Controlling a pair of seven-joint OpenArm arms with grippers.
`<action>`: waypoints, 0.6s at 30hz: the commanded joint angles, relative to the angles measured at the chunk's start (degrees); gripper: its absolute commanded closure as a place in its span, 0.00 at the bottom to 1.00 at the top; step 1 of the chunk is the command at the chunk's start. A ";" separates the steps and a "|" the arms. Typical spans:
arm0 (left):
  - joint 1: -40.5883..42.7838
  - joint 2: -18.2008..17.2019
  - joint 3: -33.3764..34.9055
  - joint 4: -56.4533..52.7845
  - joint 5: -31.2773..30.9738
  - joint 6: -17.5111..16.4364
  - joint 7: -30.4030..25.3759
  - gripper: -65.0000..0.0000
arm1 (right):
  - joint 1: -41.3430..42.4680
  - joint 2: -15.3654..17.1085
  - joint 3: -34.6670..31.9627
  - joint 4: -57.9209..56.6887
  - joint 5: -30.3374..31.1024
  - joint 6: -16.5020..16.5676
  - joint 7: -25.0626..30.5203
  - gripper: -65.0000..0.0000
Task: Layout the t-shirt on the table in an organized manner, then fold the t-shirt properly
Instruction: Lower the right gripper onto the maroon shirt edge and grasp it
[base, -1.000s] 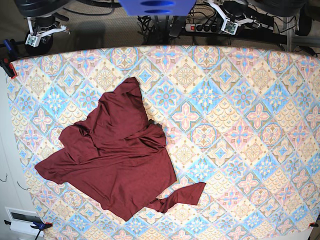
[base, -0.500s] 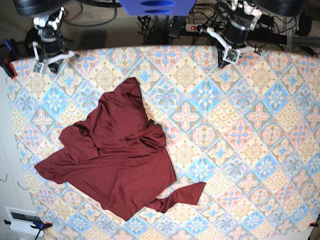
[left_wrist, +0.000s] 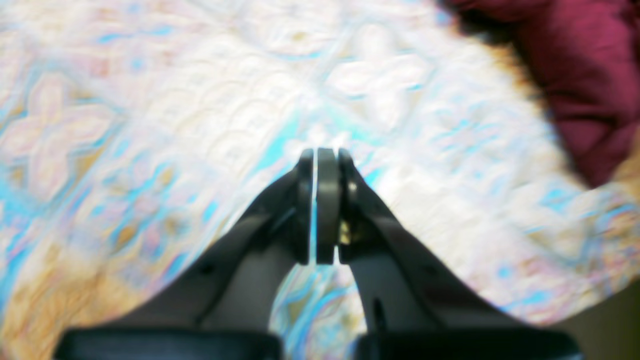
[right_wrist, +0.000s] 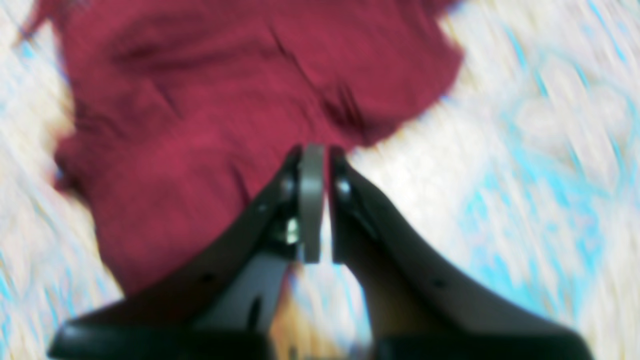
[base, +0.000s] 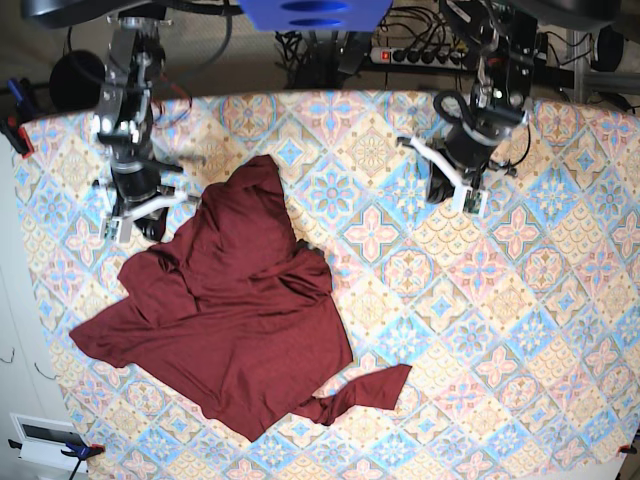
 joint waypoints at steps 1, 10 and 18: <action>-1.69 0.64 -0.28 0.87 -0.59 0.03 -0.57 1.00 | 1.73 0.76 0.36 -0.87 -0.11 -0.19 0.92 0.89; -5.73 1.60 0.16 -0.45 -1.38 0.03 0.22 0.68 | 13.07 0.85 -1.84 -14.58 -0.11 -0.19 -1.19 0.65; -6.00 1.60 -0.02 -0.54 -1.47 0.03 0.22 0.57 | 21.87 1.99 -3.68 -26.89 -0.20 -0.19 -1.90 0.65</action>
